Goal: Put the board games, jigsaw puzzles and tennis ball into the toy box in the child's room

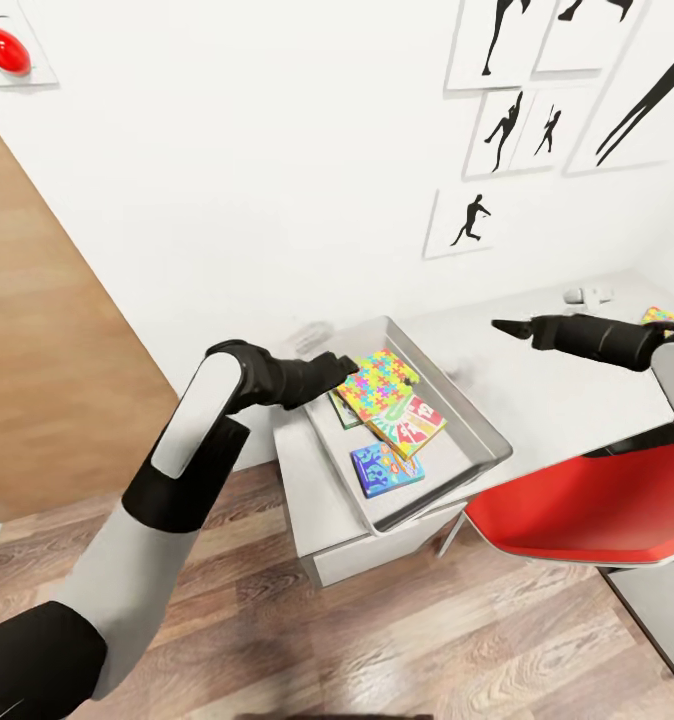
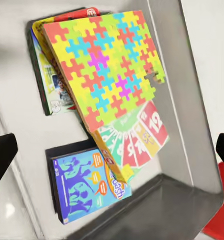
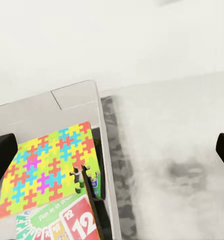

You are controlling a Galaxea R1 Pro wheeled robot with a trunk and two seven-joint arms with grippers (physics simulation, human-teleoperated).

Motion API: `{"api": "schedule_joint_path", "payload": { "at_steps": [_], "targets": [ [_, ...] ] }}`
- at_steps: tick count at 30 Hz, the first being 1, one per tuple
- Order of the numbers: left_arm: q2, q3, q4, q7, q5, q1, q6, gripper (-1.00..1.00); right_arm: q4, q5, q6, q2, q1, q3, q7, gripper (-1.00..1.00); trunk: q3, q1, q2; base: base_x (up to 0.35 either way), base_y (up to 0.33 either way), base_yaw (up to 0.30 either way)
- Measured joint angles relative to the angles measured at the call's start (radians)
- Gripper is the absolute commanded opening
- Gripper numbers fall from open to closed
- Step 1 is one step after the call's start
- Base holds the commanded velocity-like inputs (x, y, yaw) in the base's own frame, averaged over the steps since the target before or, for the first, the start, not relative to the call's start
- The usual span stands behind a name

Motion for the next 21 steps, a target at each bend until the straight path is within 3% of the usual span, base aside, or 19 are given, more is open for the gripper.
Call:
{"api": "schedule_joint_path", "payload": {
  "at_steps": [2, 3, 5, 6, 8, 11, 13, 14, 16, 17, 19, 21],
  "targets": [
    [-0.023, -0.035, -0.016, -0.001, -0.002, 0.015, -0.006, 1.00, -0.051, -0.002, 0.005, -0.006, 0.045, -0.056, 0.001, 1.00, 0.000, 0.000, 0.000, 0.000, 0.000, 0.000],
    [-0.023, -0.036, -0.016, -0.001, -0.002, 0.016, -0.005, 1.00, -0.052, -0.002, 0.005, -0.006, 0.046, -0.057, 0.001, 1.00, 0.000, 0.000, 0.000, 0.000, 0.000, 0.000],
    [-0.043, -0.083, -0.026, -0.004, -0.003, 0.025, -0.018, 1.00, -0.088, -0.003, 0.024, -0.010, 0.084, -0.099, 0.000, 1.00, 0.000, 0.000, 0.000, 0.000, 0.000, 0.000],
    [-0.043, -0.084, -0.026, -0.004, -0.004, 0.025, -0.018, 1.00, -0.089, -0.003, 0.024, -0.010, 0.085, -0.099, 0.000, 1.00, 0.000, 0.000, 0.000, 0.000, 0.000, 0.000],
    [-0.056, -0.142, -0.033, -0.006, -0.004, 0.029, -0.051, 1.00, -0.113, -0.002, 0.059, -0.012, 0.111, -0.132, -0.001, 1.00, 0.000, 0.000, 0.000, 0.000, 0.000, 0.000],
    [-0.061, -0.175, -0.035, -0.007, -0.006, 0.028, -0.074, 1.00, -0.122, -0.005, 0.080, -0.013, 0.121, -0.152, -0.005, 1.00, 0.000, 0.000, 0.000, 0.000, 0.000, 0.000],
    [-0.068, -0.235, -0.039, -0.008, -0.007, 0.021, -0.123, 1.00, -0.133, -0.005, 0.124, -0.012, 0.134, -0.208, -0.011, 1.00, 0.000, 0.000, 0.000, 0.000, 0.000, 0.000],
    [-0.068, -0.236, -0.039, -0.008, -0.007, 0.021, -0.124, 1.00, -0.134, -0.006, 0.124, -0.012, 0.135, -0.209, -0.012, 1.00, 0.000, 0.000, 0.000, 0.000, 0.000, 0.000],
    [-0.072, -0.284, -0.041, -0.008, -0.008, 0.008, -0.167, 1.00, -0.142, -0.003, 0.155, -0.006, 0.144, -0.276, -0.021, 1.00, 0.000, 0.000, 0.000, 0.000, 0.000, 0.000],
    [-0.072, -0.285, -0.041, -0.008, -0.008, 0.008, -0.168, 1.00, -0.142, -0.004, 0.155, -0.006, 0.144, -0.277, -0.021, 1.00, 0.000, 0.000, 0.000, 0.000, 0.000, 0.000],
    [-0.075, -0.316, -0.042, -0.007, -0.008, -0.006, -0.198, 1.00, -0.148, -0.002, 0.175, -0.001, 0.150, -0.330, -0.033, 1.00, 0.000, 0.000, 0.000, 0.000, 0.000, 0.000],
    [-0.075, -0.317, -0.042, -0.007, -0.008, -0.007, -0.199, 1.00, -0.148, -0.003, 0.175, 0.000, 0.150, -0.331, -0.033, 1.00, 0.000, 0.000, 0.000, 0.000, 0.000, 0.000]
  ]
}}
